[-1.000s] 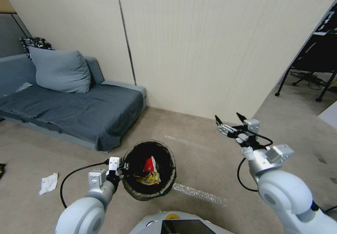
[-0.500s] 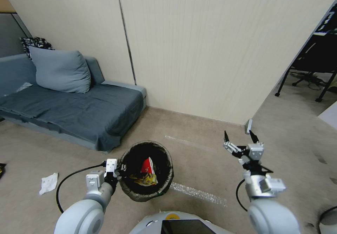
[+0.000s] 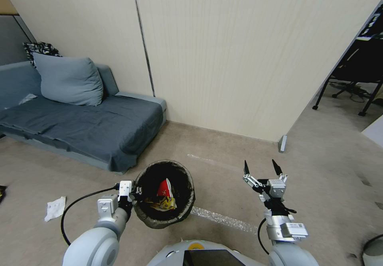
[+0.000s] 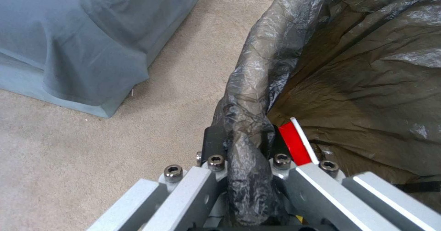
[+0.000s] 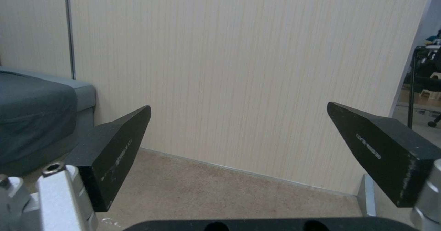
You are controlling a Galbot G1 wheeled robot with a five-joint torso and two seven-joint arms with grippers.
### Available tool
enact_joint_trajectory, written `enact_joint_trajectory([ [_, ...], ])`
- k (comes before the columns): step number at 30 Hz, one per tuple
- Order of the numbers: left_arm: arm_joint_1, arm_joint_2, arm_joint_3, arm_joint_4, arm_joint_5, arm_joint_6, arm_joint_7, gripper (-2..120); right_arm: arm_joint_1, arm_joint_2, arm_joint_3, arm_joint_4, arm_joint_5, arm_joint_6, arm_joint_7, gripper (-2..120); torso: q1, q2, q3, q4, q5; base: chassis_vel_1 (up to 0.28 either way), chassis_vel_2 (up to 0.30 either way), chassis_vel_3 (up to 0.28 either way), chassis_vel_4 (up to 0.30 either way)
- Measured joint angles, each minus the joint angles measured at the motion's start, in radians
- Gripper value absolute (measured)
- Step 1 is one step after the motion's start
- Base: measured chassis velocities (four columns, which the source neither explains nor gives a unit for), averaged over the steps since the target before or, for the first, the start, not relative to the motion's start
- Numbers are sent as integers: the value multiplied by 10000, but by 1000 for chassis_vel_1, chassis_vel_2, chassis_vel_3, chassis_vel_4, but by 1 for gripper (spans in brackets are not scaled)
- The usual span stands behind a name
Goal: Pick up the trash bin, then pick up the garbage from the floor and place it into the trash bin.
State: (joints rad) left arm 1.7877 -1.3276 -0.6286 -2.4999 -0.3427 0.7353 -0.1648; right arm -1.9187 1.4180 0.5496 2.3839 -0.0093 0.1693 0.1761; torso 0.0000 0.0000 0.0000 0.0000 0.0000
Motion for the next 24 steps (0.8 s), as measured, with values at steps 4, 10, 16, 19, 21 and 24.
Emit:
enact_joint_trajectory([
  [4, -36, 1, -1, 0, 0, 0, 14, 1, -69, 113, 9, -15, 7, 0, -6, 100, 0, 0, 0, -1, 0, 0, 0, 0, 0],
  [10, -148, -37, 54, 0, -45, 0, 26, 1, -198, 318, -59, -82, -107, 71, -3, 100, 0, 0, 0, -1, 0, 0, 0, 0, 0],
  [16, -238, -78, 79, 0, -74, 0, 37, 1, -319, 383, -90, -280, -249, 225, -3, 100, 0, 1, 0, 0, 0, 27, 29, 24, 31],
  [19, -325, -70, 90, 0, -74, 0, 42, 1, -375, 433, -108, -439, -330, 330, -5, 100, 0, 1, 0, 1, 0, 72, 71, 71, 69],
  [21, -333, -75, 100, 0, -74, 0, 42, 1, -382, 447, -111, -476, -339, 355, -4, 100, 0, 0, 0, 0, 0, 58, 77, 69, 68],
  [24, -332, -80, 119, 0, -76, 0, 46, 1, -394, 459, -132, -543, -347, 384, -5, 100, 0, 0, 0, 0, 0, 53, 49, 55, 58],
])
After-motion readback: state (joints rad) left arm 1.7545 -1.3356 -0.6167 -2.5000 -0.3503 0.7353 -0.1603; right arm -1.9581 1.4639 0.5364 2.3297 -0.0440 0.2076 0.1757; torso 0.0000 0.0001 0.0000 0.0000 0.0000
